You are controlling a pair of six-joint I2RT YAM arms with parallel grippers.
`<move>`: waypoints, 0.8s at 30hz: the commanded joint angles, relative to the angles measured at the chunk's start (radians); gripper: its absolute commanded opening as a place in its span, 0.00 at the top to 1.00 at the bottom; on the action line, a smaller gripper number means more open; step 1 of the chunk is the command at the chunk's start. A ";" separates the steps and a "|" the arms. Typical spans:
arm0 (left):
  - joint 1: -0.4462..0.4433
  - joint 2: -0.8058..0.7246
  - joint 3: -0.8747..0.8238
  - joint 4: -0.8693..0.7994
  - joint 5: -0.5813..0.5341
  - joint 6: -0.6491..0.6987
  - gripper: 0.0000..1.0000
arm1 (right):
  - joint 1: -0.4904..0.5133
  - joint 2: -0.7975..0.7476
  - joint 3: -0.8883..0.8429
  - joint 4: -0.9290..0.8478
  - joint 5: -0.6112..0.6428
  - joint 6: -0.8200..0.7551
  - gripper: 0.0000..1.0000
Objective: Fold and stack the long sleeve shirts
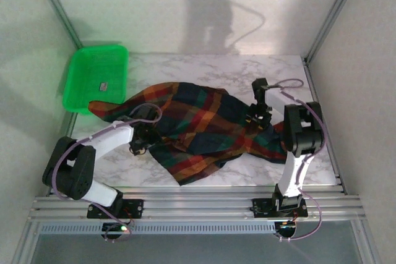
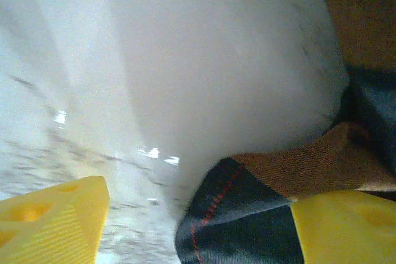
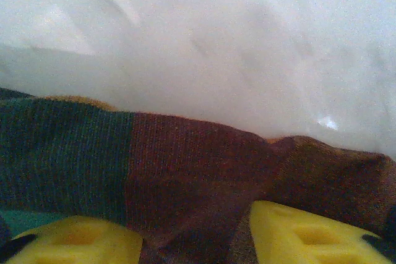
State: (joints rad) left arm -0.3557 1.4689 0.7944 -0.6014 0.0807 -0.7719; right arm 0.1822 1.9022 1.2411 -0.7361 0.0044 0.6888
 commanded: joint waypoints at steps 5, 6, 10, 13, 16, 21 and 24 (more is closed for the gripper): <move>-0.085 -0.234 0.069 -0.115 0.080 -0.093 0.09 | -0.002 -0.217 -0.068 -0.024 -0.058 0.075 0.30; -0.130 -0.273 0.064 -0.126 0.090 -0.143 0.08 | -0.008 -0.232 -0.012 -0.059 -0.052 0.033 0.28; -0.276 -0.417 -0.060 -0.106 0.139 -0.339 0.06 | -0.016 -0.206 0.216 -0.146 -0.029 -0.196 0.25; -0.338 -0.476 -0.153 -0.069 0.151 -0.426 0.07 | -0.019 -0.123 0.348 -0.179 0.044 -0.371 0.25; -0.372 -0.459 -0.187 -0.021 0.153 -0.452 0.07 | -0.022 -0.029 0.415 -0.148 0.056 -0.511 0.26; -0.379 -0.333 -0.217 0.126 0.150 -0.465 0.07 | -0.010 0.151 0.516 -0.107 -0.060 -0.616 0.29; -0.382 -0.266 -0.227 0.199 0.138 -0.484 0.08 | 0.006 0.218 0.564 -0.084 -0.098 -0.635 0.30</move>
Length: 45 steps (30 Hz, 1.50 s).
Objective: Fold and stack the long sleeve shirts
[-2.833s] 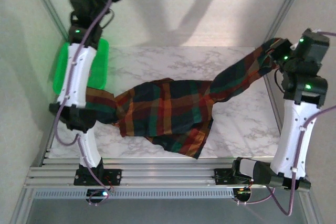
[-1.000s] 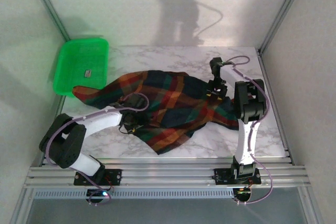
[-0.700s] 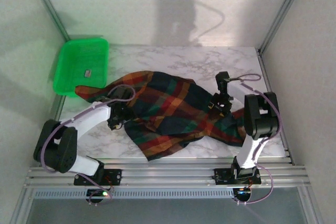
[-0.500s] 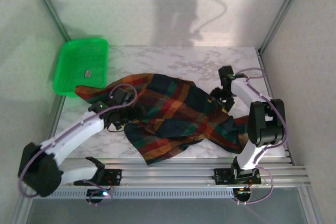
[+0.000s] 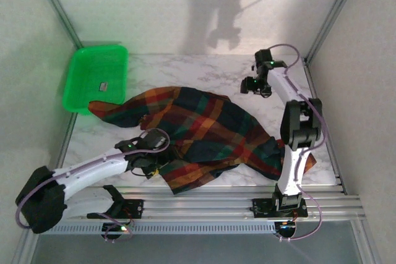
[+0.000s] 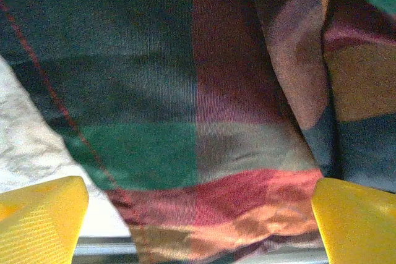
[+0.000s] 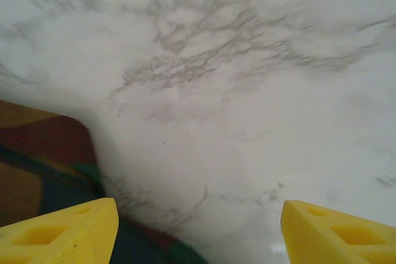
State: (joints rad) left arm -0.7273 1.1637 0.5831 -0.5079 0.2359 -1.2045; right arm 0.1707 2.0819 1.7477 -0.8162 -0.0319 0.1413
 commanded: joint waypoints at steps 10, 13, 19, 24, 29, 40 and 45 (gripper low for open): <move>-0.035 0.130 -0.094 0.199 0.003 -0.084 0.39 | 0.112 0.154 0.106 0.025 -0.177 -0.069 0.30; -0.035 0.155 -0.101 0.197 -0.001 -0.068 0.49 | 0.124 0.186 0.143 0.020 -0.187 -0.047 0.30; -0.035 0.196 -0.107 0.219 -0.007 -0.053 0.61 | 0.132 0.211 0.188 0.008 -0.216 -0.054 0.30; -0.034 0.206 -0.103 0.226 -0.021 -0.054 0.70 | 0.145 0.242 0.190 -0.012 -0.216 -0.079 0.31; -0.032 0.228 -0.102 0.235 -0.018 -0.040 0.85 | 0.160 0.265 0.193 -0.020 -0.201 -0.085 0.34; 0.048 0.166 -0.101 0.152 -0.063 0.026 0.99 | 0.003 0.159 0.104 0.057 -0.092 0.264 0.93; 0.172 0.093 -0.105 0.095 -0.081 0.103 0.99 | -0.130 0.032 -0.021 0.102 -0.040 0.390 0.98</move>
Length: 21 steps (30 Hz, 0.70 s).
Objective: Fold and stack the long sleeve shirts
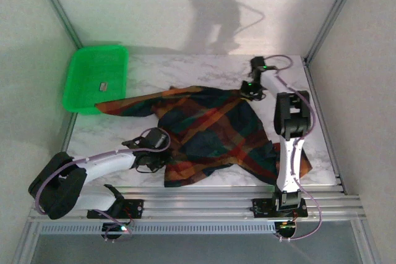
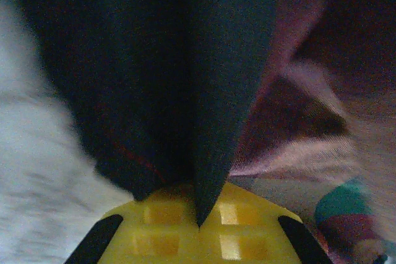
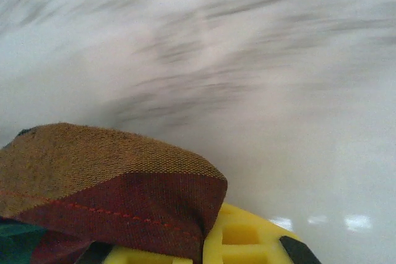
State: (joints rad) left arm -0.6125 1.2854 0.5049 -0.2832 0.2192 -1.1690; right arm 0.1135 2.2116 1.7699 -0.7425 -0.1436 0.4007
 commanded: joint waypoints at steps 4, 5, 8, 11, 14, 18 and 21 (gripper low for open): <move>0.144 -0.032 -0.010 -0.146 -0.062 0.150 0.99 | -0.124 -0.139 -0.081 0.019 0.081 0.136 0.98; 0.163 -0.022 0.008 -0.158 -0.067 0.184 0.99 | -0.135 -0.149 -0.088 0.016 0.087 0.137 0.98; 0.217 0.021 0.073 -0.208 -0.100 0.270 1.00 | -0.172 -0.182 -0.105 0.019 0.115 0.152 0.98; 0.273 0.052 0.120 -0.227 -0.127 0.327 1.00 | -0.204 -0.193 -0.097 0.018 0.117 0.182 0.97; 0.308 0.086 0.192 -0.210 -0.149 0.377 0.99 | -0.206 -0.160 -0.052 0.017 0.042 0.161 0.87; 0.304 0.109 0.317 -0.137 -0.052 0.409 0.72 | -0.200 -0.181 -0.068 0.038 -0.075 0.148 0.56; 0.292 0.072 0.413 -0.198 -0.035 0.399 0.41 | -0.199 -0.280 -0.134 -0.004 -0.064 0.114 0.36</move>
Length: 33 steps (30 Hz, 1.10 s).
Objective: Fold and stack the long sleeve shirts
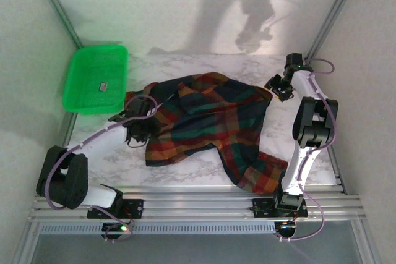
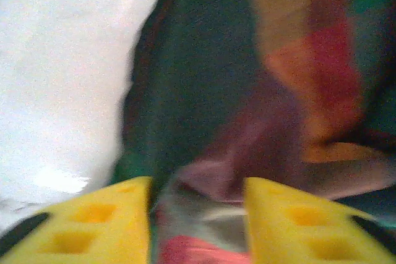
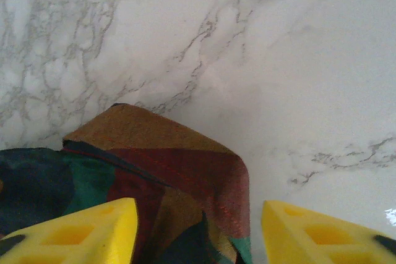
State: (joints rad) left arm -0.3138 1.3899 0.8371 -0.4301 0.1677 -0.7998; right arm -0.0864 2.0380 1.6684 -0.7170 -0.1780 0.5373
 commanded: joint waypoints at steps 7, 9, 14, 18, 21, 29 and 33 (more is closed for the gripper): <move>-0.045 -0.338 0.032 -0.293 0.012 -0.133 0.15 | 0.037 -0.483 -0.368 -0.192 -0.025 -0.015 0.30; -0.091 -0.403 -0.052 -0.312 0.019 -0.180 0.14 | 0.073 -0.567 -0.471 -0.216 -0.051 0.017 0.32; -0.162 -0.438 -0.244 -0.200 0.029 -0.273 0.12 | 0.228 -0.686 -0.679 -0.246 0.029 0.117 0.34; -0.166 -0.348 -0.279 -0.138 -0.051 -0.271 0.12 | 0.344 -0.723 -0.825 -0.174 0.075 0.236 0.38; -0.165 -0.285 -0.301 -0.072 -0.100 -0.272 0.12 | 0.435 -0.669 -0.874 -0.127 0.104 0.307 0.40; -0.110 -0.188 -0.430 0.083 -0.131 -0.304 0.51 | 0.538 -0.554 -1.007 0.042 0.086 0.506 0.53; -0.012 -0.289 -0.473 -0.021 -0.163 -0.243 0.82 | 0.538 -0.525 -1.052 0.059 0.078 0.540 0.76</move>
State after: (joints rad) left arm -0.3851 1.1084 0.4278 -0.4759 0.0872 -1.0706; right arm 0.4397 1.4494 0.6987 -0.7395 -0.1131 1.0039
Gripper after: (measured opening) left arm 0.206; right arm 0.258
